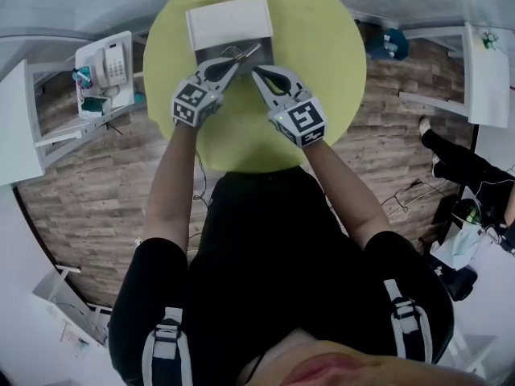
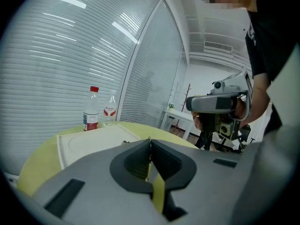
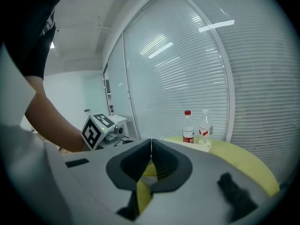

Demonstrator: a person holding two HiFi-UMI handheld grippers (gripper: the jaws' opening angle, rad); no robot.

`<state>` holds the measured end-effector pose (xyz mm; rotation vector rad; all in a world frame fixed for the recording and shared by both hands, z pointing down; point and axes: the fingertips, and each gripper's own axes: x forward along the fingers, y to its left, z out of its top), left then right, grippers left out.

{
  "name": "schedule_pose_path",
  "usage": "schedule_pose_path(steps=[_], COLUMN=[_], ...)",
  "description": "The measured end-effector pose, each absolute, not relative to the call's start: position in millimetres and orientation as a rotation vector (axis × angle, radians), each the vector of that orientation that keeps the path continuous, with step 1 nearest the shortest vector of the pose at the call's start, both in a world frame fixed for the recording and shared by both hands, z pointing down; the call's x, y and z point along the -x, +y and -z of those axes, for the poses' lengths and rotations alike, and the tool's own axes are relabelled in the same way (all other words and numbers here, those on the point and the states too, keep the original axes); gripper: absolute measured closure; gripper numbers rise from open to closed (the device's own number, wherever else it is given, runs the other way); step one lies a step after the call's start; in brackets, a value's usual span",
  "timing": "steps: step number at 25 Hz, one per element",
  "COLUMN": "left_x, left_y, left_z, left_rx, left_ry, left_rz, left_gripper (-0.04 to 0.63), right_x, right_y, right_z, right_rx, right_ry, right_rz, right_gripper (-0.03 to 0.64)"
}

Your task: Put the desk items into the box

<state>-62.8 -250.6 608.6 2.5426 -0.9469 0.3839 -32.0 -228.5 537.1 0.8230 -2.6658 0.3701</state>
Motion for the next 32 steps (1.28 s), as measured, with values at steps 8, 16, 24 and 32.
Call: schedule_pose_path(steps=[8, 16, 24, 32], left_x=[51.4, 46.0, 38.4, 34.4], left_y=[-263.5, -277.9, -287.9, -296.2], left_z=[-629.0, -643.6, -660.7, -676.0], left_rx=[-2.512, -2.48, -2.459, -2.439], left_ry=[-0.93, -0.911, -0.899, -0.888], left_rz=[-0.421, -0.449, -0.472, -0.511], left_gripper=[0.578, 0.578, 0.578, 0.578], right_x=[22.3, 19.0, 15.9, 13.3], right_y=[-240.4, -248.1, -256.9, -260.5], right_z=[-548.4, -557.3, -566.7, -574.7], right_rx=[-0.821, -0.825, -0.819, -0.808], right_ry=[-2.653, -2.642, -2.63, -2.623], right_rz=[-0.404, -0.408, -0.43, -0.439], right_gripper=[0.6, 0.6, 0.6, 0.6])
